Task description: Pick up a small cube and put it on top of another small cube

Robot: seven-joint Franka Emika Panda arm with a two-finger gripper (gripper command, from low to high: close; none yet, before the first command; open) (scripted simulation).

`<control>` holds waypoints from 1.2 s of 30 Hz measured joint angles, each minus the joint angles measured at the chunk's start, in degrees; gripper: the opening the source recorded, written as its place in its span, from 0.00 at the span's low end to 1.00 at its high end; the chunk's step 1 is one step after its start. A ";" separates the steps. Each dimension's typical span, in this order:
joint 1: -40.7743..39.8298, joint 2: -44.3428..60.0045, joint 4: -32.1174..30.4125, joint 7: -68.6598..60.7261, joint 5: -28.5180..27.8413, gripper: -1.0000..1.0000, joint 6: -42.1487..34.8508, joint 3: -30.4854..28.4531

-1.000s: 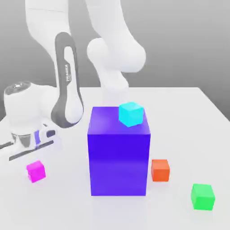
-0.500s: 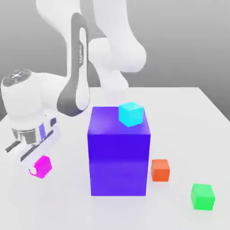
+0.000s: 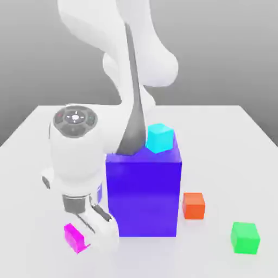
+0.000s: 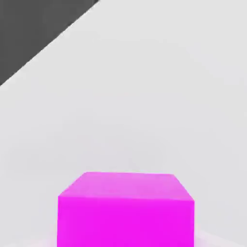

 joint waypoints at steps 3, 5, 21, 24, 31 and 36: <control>3.84 -0.07 1.01 2.46 0.88 0.00 -1.12 3.18; 6.40 -0.58 0.95 7.24 2.69 0.00 -1.39 4.94; 21.56 -5.97 -2.04 49.14 17.63 0.00 -0.66 13.11; 22.35 -7.16 -3.05 56.34 19.57 0.00 -0.06 12.28; 26.28 -9.67 -5.04 69.97 18.30 0.00 2.05 12.75; 31.68 -1.90 -4.47 77.93 8.44 0.00 8.80 7.19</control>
